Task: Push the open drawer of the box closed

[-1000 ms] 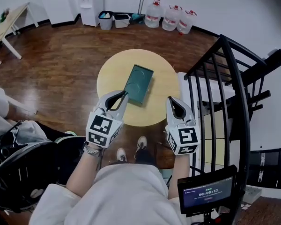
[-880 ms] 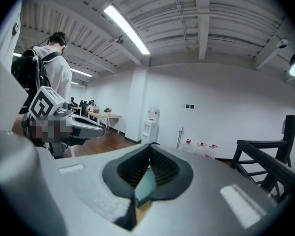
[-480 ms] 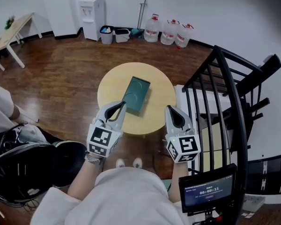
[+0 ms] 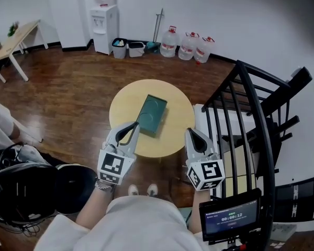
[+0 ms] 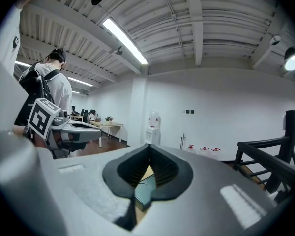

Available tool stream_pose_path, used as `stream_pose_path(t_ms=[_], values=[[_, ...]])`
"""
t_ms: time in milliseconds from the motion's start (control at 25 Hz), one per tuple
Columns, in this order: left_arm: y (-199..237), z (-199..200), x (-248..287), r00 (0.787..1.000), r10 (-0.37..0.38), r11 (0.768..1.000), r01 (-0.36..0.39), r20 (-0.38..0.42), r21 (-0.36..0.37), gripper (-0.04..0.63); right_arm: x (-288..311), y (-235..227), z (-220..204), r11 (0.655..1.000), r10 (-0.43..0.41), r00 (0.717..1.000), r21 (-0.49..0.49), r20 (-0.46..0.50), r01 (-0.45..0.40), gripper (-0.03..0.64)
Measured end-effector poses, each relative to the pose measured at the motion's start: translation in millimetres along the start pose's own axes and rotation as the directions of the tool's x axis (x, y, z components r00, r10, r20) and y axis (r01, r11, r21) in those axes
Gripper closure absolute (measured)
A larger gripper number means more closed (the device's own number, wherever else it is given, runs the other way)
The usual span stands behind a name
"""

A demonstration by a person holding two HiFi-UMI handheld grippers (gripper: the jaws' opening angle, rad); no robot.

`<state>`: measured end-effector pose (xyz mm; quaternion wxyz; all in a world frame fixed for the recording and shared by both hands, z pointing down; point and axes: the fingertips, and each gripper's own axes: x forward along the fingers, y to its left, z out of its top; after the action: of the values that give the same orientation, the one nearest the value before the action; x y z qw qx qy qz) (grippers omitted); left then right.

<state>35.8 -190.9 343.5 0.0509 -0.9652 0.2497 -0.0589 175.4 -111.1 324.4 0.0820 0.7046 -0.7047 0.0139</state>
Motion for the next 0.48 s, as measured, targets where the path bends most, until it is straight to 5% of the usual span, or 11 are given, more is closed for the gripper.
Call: stream_pose_path(t_ms=[200, 480], values=[[-5.4, -20.6, -14.9, 0.999, -0.038, 0.997, 0.037, -0.016, -0.066, 0.588, -27.5, 5.0, -17.7, 0.998, -0.054, 0.997, 0.016, -0.056, 0.055, 0.614], [-7.7, -40.4, -32.7, 0.998, -0.026, 0.997, 0.022, -0.058, -0.070, 0.588, -42.3, 6.9, -35.2, 0.994, -0.081, 0.993, 0.067, -0.086, 0.087, 0.614]])
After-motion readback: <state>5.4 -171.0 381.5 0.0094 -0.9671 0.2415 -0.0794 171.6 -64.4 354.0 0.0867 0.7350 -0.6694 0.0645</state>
